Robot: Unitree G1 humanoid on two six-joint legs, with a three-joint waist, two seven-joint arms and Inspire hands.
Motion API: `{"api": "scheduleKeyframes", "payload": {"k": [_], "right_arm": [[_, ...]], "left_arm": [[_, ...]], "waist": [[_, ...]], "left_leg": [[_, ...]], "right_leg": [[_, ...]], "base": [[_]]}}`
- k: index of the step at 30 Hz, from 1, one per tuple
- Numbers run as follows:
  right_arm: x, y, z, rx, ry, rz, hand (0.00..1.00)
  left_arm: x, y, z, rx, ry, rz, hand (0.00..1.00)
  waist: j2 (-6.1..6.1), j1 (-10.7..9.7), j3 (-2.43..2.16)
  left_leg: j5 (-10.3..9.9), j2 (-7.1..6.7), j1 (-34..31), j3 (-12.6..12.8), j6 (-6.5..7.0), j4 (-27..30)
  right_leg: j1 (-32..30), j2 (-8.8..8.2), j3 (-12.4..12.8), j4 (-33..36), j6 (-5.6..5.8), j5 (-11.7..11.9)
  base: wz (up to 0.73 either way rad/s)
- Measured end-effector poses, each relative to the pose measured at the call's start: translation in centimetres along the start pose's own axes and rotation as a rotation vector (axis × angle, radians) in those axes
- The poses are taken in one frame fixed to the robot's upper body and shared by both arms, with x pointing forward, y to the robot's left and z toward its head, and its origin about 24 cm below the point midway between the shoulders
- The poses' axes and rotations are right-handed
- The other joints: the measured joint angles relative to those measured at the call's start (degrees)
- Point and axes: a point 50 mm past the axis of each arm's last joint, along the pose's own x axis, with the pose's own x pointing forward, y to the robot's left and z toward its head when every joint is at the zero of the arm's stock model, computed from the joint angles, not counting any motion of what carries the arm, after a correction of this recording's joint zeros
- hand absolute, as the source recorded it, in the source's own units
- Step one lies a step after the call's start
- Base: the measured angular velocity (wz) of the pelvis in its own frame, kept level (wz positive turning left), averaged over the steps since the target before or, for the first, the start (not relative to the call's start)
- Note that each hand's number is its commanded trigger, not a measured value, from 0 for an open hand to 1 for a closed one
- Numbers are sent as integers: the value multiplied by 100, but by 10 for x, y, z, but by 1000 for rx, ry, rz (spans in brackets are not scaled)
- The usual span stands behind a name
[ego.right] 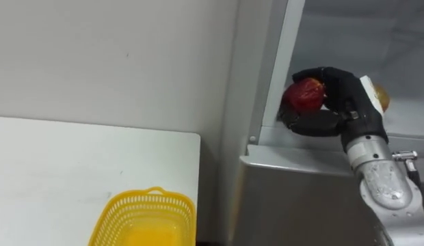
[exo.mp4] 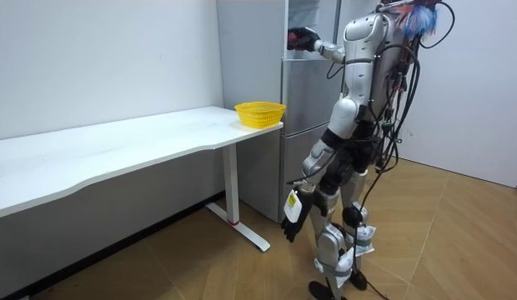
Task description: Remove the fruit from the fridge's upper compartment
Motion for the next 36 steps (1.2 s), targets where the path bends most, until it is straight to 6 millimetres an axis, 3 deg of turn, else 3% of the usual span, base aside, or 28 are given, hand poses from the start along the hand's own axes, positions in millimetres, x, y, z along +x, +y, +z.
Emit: {"api": "scheduleKeyframes", "payload": {"k": [13, 18, 21, 31, 36], "right_arm": [[-48, 24, 29, 96, -162, -76, 100], [-67, 29, 54, 75, -326, -141, 100], [-80, 35, 63, 32, -400, -142, 100], [-96, 57, 78, -78, -522, -100, 100], [-104, 75, 85, -126, -588, -13, 100]], "left_arm": [[1, -17, 4, 25, -27, 9, 0], [1, -23, 6, 33, -62, -2, 0], [2, -24, 4, 40, -54, -5, 0], [3, -31, 1, 59, -38, -28, 0], [5, -26, 10, 65, -57, -27, 0]], "waist": [[153, -98, 40], [306, -97, -2], [341, -100, 22], [270, -50, 4], [169, 174, -9]], "left_leg": [[10, 12, 65, 93, -9, -120], [11, 11, 119, 196, -9, -120], [11, 17, 174, 217, -9, -155], [20, 34, 168, 319, -23, -216], [20, 30, 141, 302, -23, -213]], "right_leg": [[-56, 31, 184, 6, 0, 0], [-50, 57, 309, 6, 1, 0], [-17, 57, 317, 2, 1, -1], [-68, 58, 337, -5, -5, 1], [-94, 62, 324, -6, -4, 1]], "base": [[-6], [-9], [-2], [-5], [1]]}}
